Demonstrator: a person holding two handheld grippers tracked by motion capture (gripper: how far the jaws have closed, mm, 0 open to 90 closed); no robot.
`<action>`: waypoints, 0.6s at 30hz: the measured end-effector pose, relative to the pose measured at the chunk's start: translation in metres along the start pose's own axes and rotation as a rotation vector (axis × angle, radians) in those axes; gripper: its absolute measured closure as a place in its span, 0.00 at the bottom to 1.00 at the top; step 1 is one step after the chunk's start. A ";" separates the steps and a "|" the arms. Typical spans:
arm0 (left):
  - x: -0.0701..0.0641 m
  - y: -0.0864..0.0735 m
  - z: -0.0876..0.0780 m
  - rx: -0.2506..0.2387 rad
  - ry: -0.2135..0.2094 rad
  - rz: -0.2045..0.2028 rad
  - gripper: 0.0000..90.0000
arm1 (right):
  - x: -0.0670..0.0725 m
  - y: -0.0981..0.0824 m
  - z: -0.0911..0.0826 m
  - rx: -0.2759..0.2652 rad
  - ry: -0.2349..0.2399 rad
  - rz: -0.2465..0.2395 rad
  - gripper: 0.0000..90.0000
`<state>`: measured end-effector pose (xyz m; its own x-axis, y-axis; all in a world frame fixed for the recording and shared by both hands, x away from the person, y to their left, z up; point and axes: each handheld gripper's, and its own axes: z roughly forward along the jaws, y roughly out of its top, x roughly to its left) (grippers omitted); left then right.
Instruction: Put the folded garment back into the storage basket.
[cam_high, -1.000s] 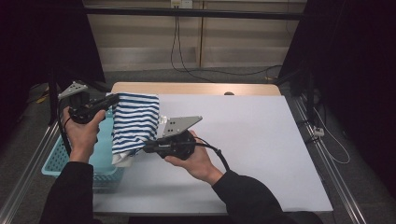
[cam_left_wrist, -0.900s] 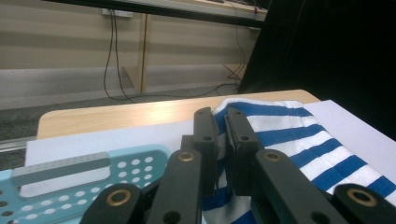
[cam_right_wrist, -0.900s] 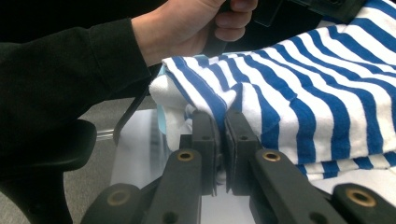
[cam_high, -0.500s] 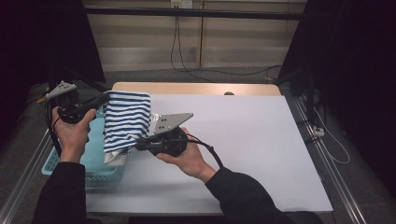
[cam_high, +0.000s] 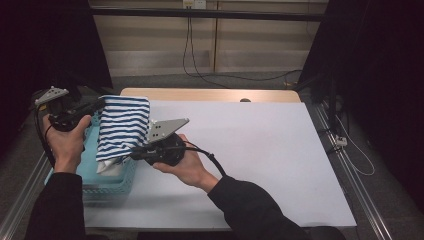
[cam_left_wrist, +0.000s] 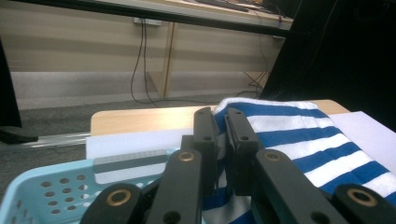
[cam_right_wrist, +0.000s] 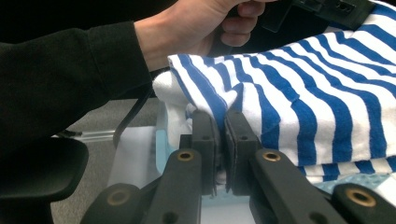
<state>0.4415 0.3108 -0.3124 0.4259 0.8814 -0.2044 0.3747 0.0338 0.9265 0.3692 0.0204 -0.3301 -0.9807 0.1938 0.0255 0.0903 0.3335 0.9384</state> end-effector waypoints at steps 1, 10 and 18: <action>0.002 0.000 0.000 0.001 0.002 0.004 0.94 | -0.001 0.000 0.002 -0.002 -0.001 0.002 0.94; 0.012 0.001 -0.002 -0.003 0.017 0.000 0.94 | -0.004 0.000 0.017 -0.001 0.006 0.016 0.94; 0.020 0.002 -0.001 -0.001 0.042 -0.006 0.94 | -0.009 -0.001 0.026 0.004 0.001 0.033 0.94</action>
<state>0.4498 0.3294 -0.3147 0.3887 0.9002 -0.1966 0.3760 0.0398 0.9258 0.3821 0.0422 -0.3400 -0.9773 0.2042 0.0566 0.1232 0.3302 0.9358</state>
